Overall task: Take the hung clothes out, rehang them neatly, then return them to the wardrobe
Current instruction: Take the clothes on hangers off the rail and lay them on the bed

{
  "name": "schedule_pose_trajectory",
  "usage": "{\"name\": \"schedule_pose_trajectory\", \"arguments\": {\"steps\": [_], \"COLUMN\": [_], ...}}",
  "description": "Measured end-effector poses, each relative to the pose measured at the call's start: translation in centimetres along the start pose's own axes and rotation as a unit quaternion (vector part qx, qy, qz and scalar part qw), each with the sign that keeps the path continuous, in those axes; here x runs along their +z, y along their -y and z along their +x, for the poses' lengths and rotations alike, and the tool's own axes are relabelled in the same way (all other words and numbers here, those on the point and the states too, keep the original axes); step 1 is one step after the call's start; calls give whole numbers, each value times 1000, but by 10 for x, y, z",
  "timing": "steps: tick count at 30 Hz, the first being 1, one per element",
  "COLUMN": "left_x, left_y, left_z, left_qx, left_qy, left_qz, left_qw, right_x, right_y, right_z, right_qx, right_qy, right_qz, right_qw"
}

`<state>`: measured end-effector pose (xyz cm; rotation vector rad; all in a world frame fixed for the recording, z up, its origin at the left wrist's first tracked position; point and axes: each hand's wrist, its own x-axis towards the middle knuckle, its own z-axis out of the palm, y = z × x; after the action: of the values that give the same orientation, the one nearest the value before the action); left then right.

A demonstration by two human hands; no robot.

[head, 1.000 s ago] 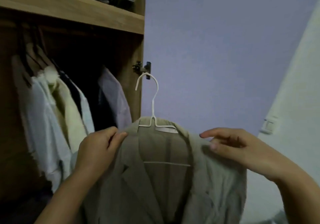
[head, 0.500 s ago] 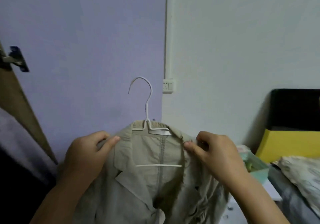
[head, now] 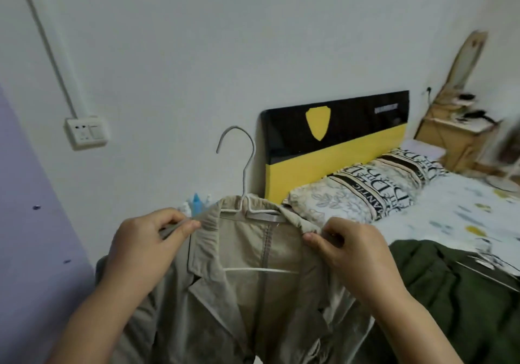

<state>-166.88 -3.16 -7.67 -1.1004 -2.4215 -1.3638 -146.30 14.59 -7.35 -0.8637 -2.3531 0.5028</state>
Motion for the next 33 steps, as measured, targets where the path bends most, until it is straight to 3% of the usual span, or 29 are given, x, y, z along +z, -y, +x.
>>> {"name": "schedule_pose_trajectory", "arguments": {"steps": [14, 23, 33], "left_x": [232, 362, 500], "left_y": [-167, -253, -315], "left_z": [-20, -39, 2], "left_qx": [130, 141, 173], "left_qy": [197, 295, 364], "left_qz": [-95, -138, -177], "left_qw": [967, 935, 898], "right_x": [-143, -202, -234], "right_y": [-201, -306, -395], "right_z": [-86, -119, -78], "right_qx": [239, 330, 404], "right_qy": [-125, -154, -199], "right_qz": [-74, -114, -149], "right_qw": [960, 924, 880]}}
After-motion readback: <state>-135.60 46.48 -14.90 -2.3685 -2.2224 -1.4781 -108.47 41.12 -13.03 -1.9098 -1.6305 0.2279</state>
